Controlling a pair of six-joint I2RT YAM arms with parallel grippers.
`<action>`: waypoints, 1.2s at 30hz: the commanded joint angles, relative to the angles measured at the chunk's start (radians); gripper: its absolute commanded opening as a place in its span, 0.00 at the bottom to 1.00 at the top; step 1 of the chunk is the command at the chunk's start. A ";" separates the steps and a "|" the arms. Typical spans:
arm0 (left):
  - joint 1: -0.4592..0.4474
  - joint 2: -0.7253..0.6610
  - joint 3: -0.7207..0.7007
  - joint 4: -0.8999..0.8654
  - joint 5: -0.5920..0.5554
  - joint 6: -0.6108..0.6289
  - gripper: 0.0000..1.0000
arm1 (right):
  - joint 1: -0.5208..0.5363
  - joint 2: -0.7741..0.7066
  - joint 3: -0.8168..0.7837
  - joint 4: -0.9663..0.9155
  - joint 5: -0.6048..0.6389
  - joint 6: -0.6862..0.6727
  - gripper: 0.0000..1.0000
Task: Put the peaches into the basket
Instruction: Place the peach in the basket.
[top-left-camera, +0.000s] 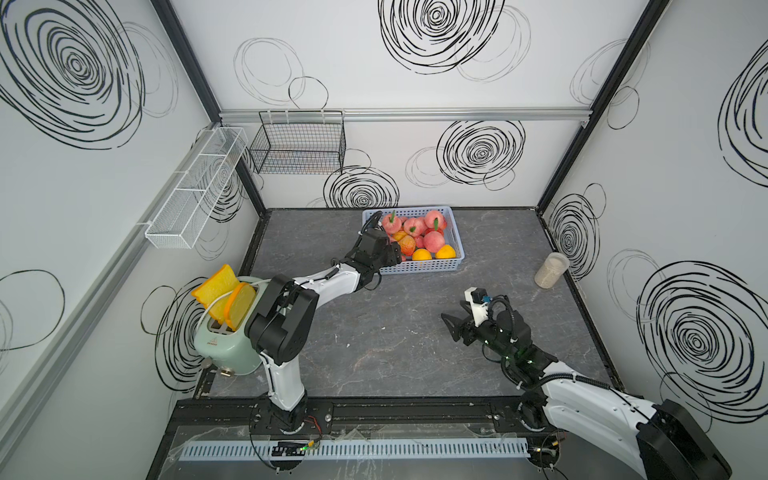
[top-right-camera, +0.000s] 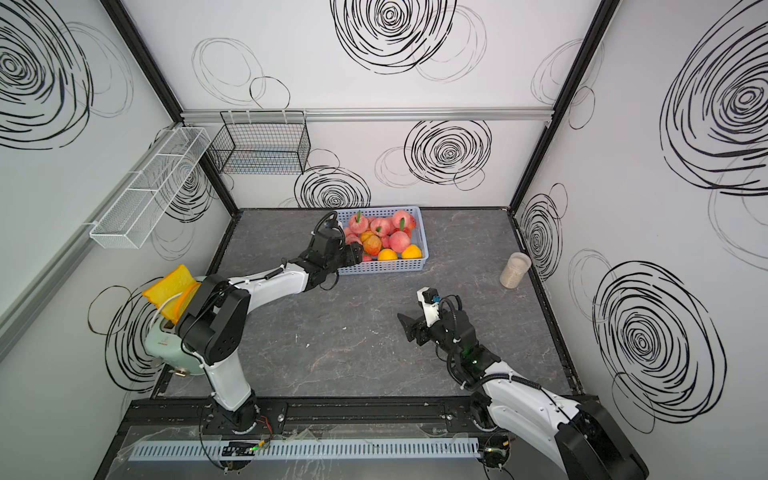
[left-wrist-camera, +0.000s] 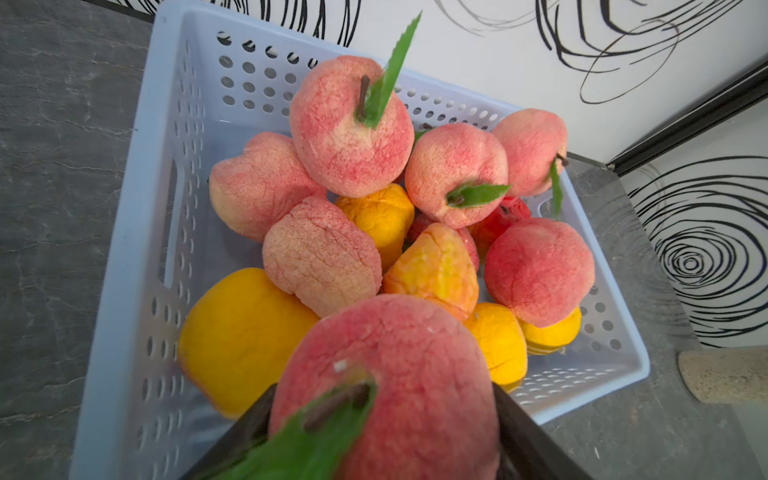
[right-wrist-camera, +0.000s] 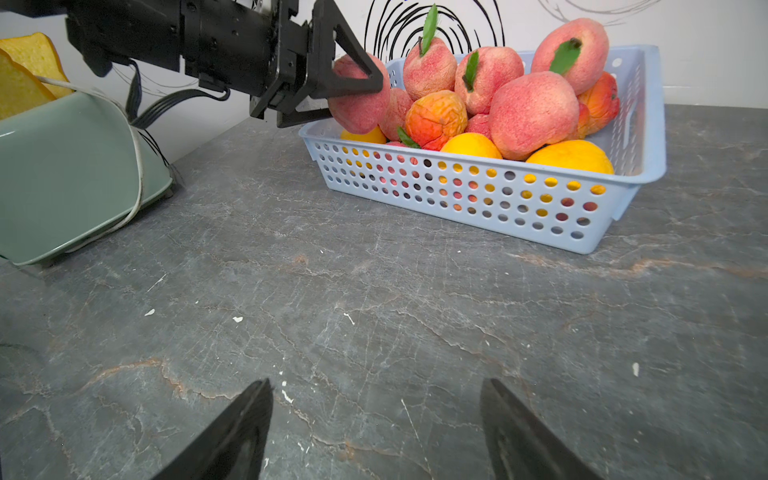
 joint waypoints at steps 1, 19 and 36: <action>0.010 0.016 0.043 0.001 -0.024 0.042 0.76 | 0.011 0.012 0.024 0.044 0.004 -0.010 0.81; 0.011 -0.048 0.041 -0.030 -0.062 0.077 0.87 | 0.022 0.028 0.032 0.042 0.021 -0.021 0.81; 0.002 -0.629 -0.428 0.019 0.017 0.136 0.90 | -0.009 0.159 0.246 -0.078 0.388 -0.082 0.94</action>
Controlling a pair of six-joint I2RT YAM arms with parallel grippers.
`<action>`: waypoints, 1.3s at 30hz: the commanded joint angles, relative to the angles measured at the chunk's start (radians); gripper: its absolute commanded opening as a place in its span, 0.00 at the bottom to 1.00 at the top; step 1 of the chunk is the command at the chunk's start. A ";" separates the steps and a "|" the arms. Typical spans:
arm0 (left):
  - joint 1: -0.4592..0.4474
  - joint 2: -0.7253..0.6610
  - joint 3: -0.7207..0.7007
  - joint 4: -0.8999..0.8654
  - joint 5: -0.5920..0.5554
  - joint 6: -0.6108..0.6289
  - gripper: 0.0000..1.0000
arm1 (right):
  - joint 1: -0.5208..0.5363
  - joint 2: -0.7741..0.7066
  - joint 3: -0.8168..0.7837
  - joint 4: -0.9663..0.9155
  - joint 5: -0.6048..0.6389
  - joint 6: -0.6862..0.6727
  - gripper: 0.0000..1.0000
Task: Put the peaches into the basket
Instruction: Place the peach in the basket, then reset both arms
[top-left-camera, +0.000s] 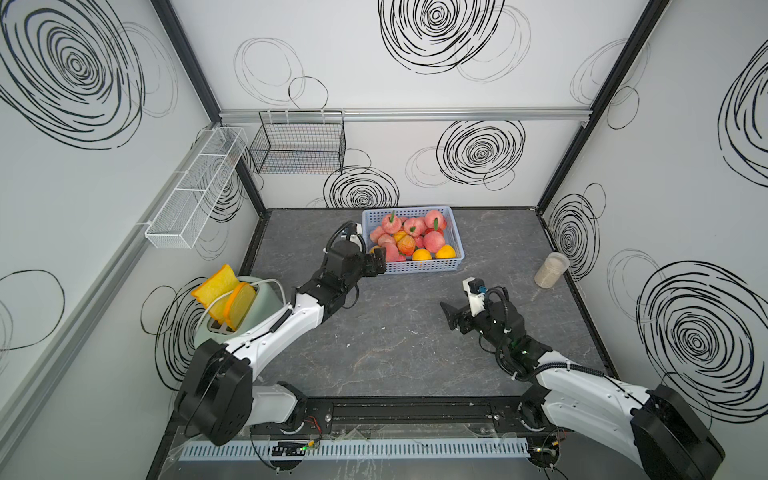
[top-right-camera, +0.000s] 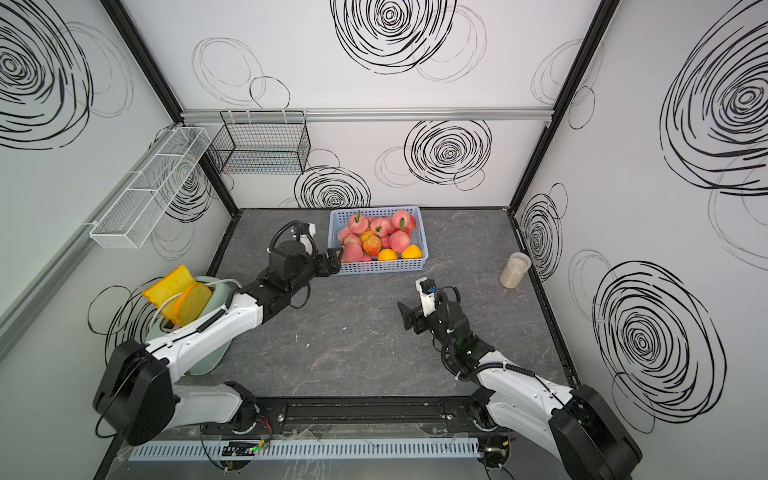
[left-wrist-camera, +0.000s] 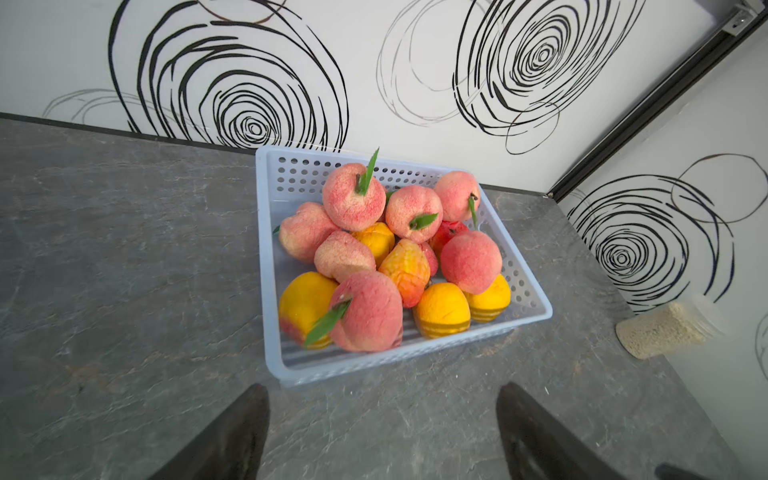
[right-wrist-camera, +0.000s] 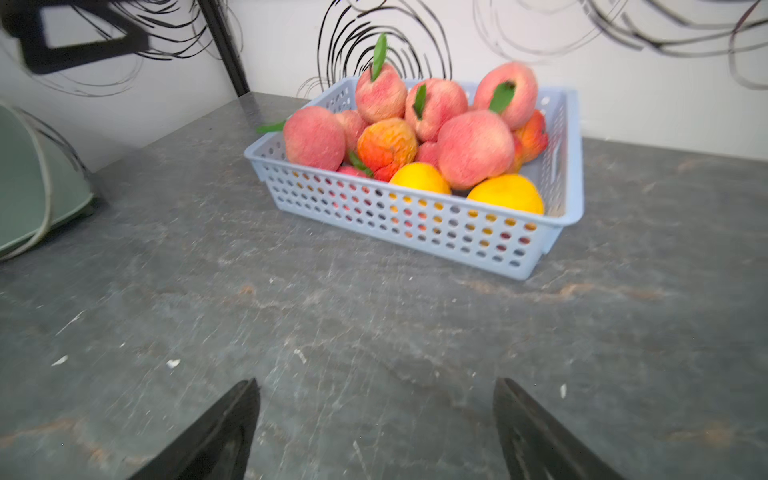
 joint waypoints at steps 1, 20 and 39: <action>-0.005 -0.083 -0.106 0.059 0.064 -0.016 0.90 | -0.049 0.051 0.099 -0.049 0.158 -0.043 0.94; -0.036 -0.239 -0.379 0.128 -0.071 0.002 0.97 | -0.609 0.239 -0.058 0.488 -0.088 -0.152 0.99; 0.052 -0.205 -0.368 0.275 -0.187 0.199 0.98 | -0.643 0.515 -0.095 0.782 -0.131 -0.142 0.99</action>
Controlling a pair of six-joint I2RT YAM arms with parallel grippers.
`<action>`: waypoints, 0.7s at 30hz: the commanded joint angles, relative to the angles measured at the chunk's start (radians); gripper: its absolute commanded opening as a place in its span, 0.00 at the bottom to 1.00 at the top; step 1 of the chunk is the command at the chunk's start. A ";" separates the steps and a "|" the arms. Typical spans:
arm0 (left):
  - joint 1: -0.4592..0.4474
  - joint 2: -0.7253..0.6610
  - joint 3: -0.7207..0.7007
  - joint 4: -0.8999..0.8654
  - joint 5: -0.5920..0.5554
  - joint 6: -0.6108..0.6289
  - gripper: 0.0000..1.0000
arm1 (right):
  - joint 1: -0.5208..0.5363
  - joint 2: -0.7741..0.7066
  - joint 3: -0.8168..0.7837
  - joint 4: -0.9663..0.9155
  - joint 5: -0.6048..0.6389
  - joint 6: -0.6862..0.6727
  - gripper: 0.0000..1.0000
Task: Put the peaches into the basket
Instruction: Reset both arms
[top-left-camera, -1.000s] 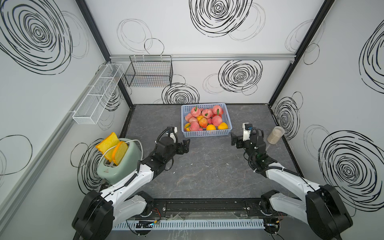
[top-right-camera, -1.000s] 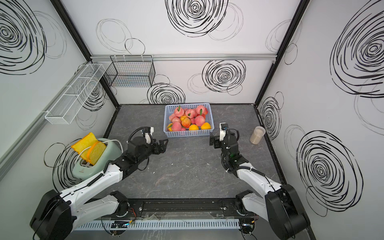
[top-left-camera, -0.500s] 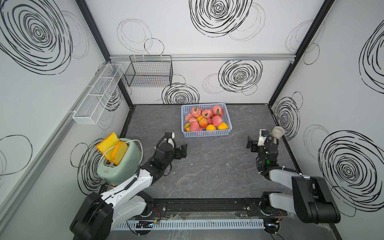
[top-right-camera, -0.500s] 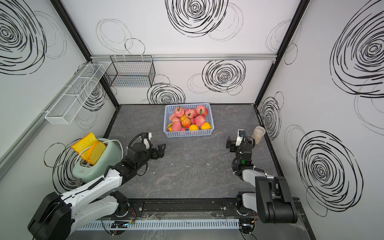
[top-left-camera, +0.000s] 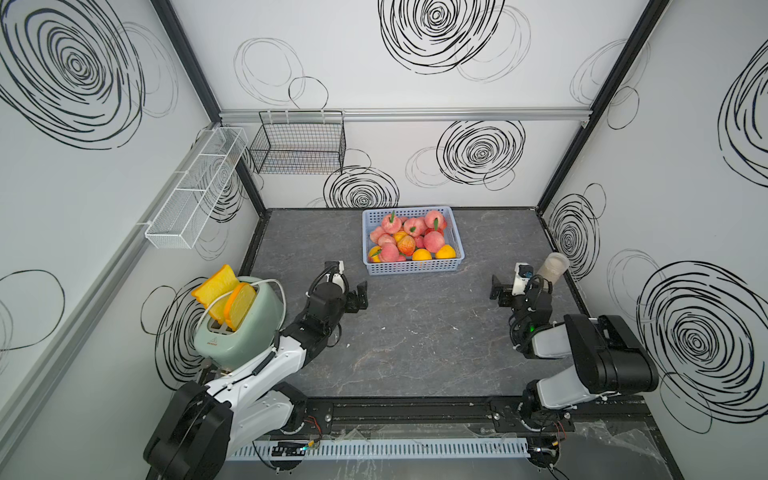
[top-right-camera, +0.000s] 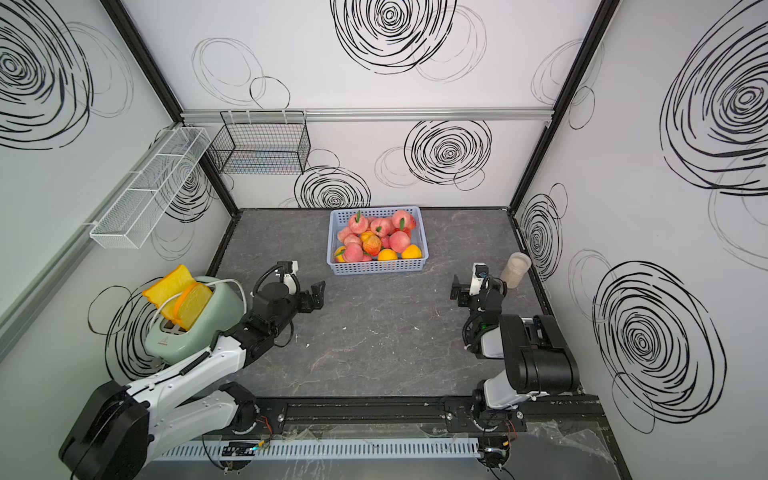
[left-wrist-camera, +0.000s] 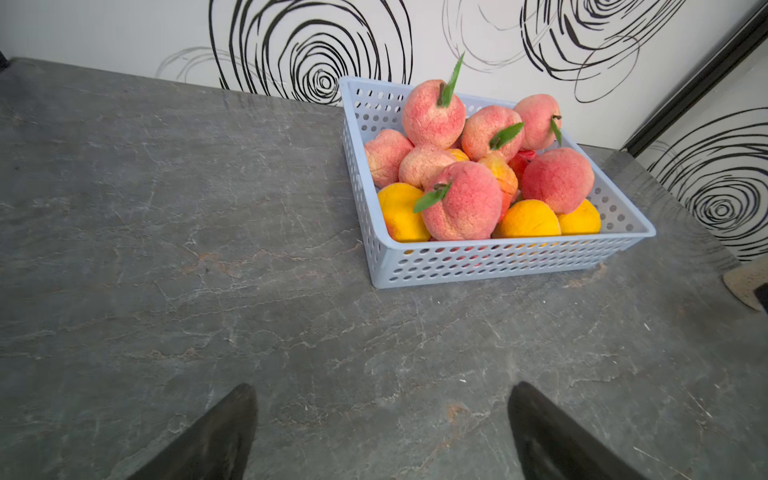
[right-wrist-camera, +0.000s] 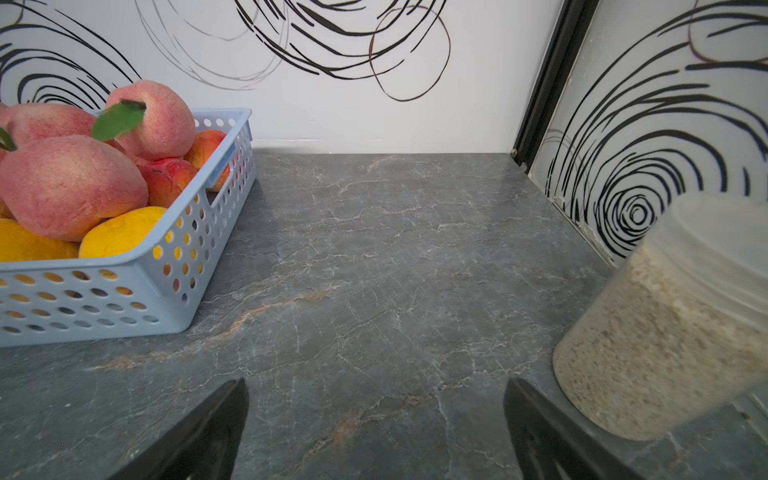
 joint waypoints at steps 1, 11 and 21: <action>0.035 0.000 0.002 0.141 -0.074 0.137 0.98 | -0.004 -0.003 0.013 0.066 -0.012 -0.007 0.99; 0.269 0.017 -0.242 0.646 0.077 0.366 0.98 | -0.004 -0.002 0.012 0.067 -0.014 -0.007 0.99; 0.390 0.224 -0.321 0.993 0.187 0.340 0.98 | -0.004 -0.002 0.014 0.067 -0.014 -0.007 0.99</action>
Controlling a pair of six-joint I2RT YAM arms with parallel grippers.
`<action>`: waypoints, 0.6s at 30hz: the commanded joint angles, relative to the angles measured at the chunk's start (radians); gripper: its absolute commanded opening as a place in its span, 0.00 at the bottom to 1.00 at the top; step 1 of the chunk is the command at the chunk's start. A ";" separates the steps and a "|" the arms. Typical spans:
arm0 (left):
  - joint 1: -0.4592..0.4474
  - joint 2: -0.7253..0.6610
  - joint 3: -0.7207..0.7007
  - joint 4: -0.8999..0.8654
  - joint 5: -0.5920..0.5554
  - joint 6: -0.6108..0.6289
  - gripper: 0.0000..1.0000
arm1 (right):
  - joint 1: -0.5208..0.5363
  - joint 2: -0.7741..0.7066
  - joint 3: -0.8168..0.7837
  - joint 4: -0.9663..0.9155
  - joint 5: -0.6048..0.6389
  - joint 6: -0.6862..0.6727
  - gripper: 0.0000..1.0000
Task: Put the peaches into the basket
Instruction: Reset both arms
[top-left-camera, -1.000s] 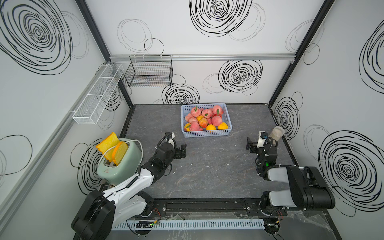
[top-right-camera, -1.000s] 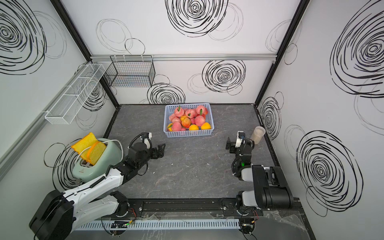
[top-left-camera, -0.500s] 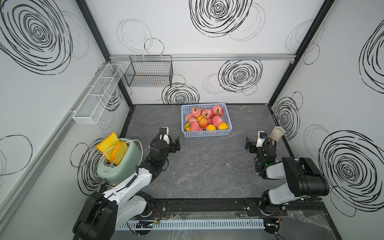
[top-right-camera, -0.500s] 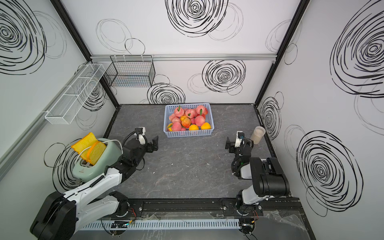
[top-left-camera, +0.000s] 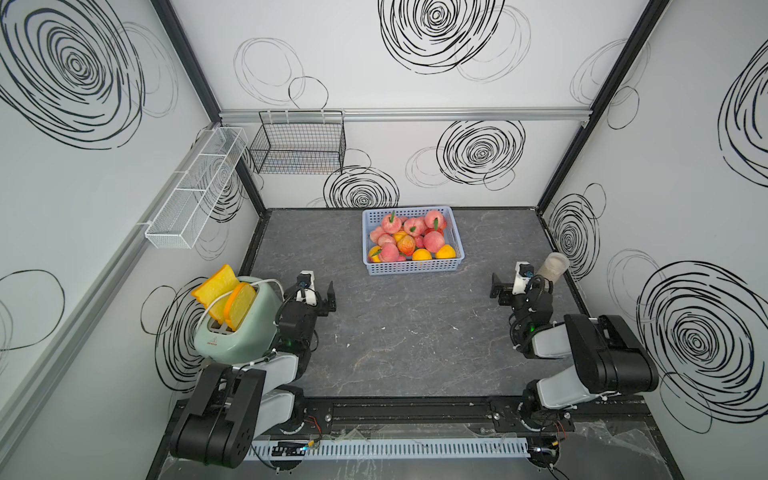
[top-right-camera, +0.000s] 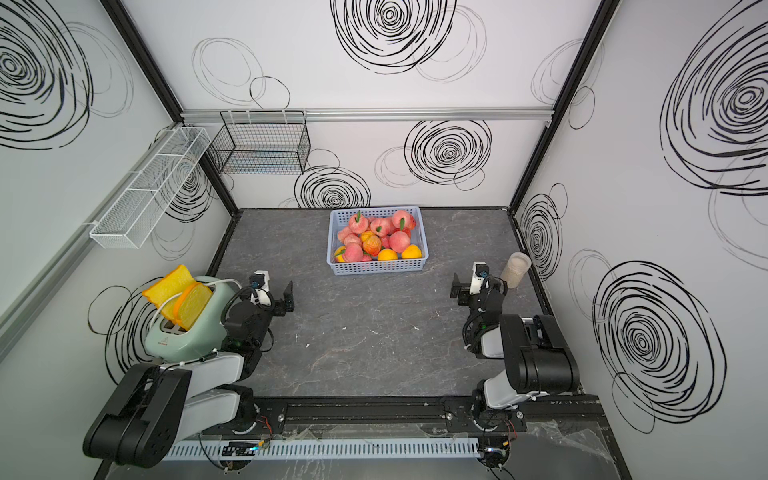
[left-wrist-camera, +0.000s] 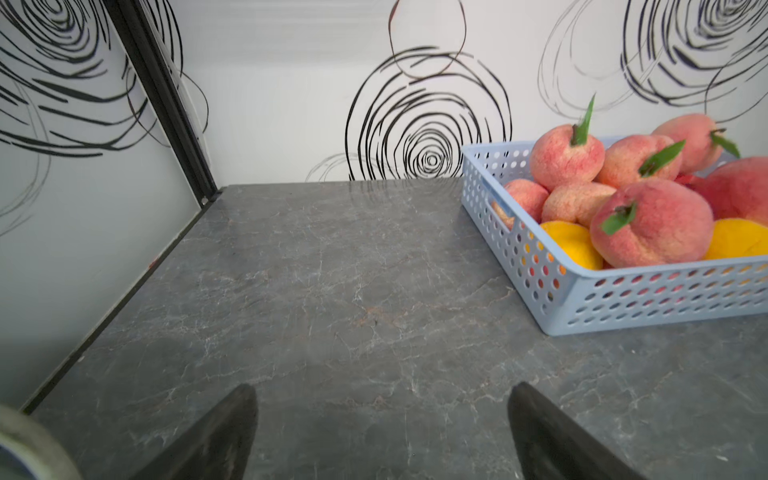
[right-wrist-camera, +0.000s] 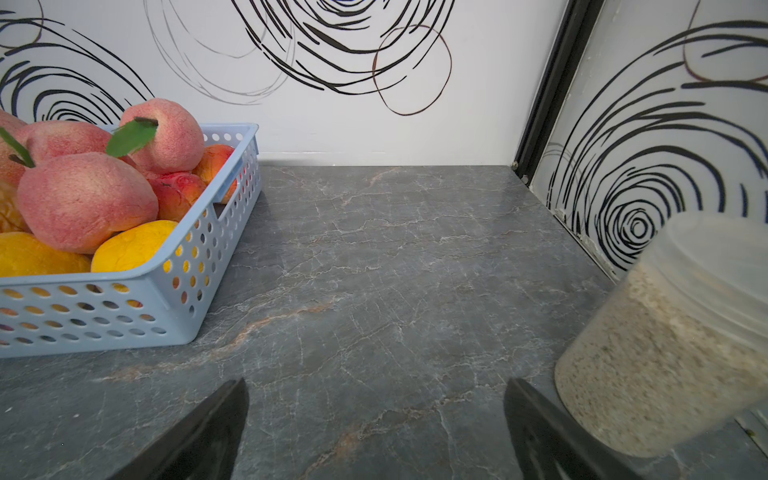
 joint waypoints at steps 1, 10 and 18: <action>0.029 0.084 -0.003 0.277 0.060 0.015 0.97 | -0.003 -0.001 0.014 0.050 -0.004 -0.007 0.99; 0.068 0.226 0.107 0.199 0.134 -0.001 0.97 | -0.003 -0.002 0.013 0.050 -0.005 -0.007 0.99; 0.059 0.221 0.102 0.205 0.119 0.004 0.98 | -0.003 -0.002 0.012 0.050 -0.005 -0.007 0.99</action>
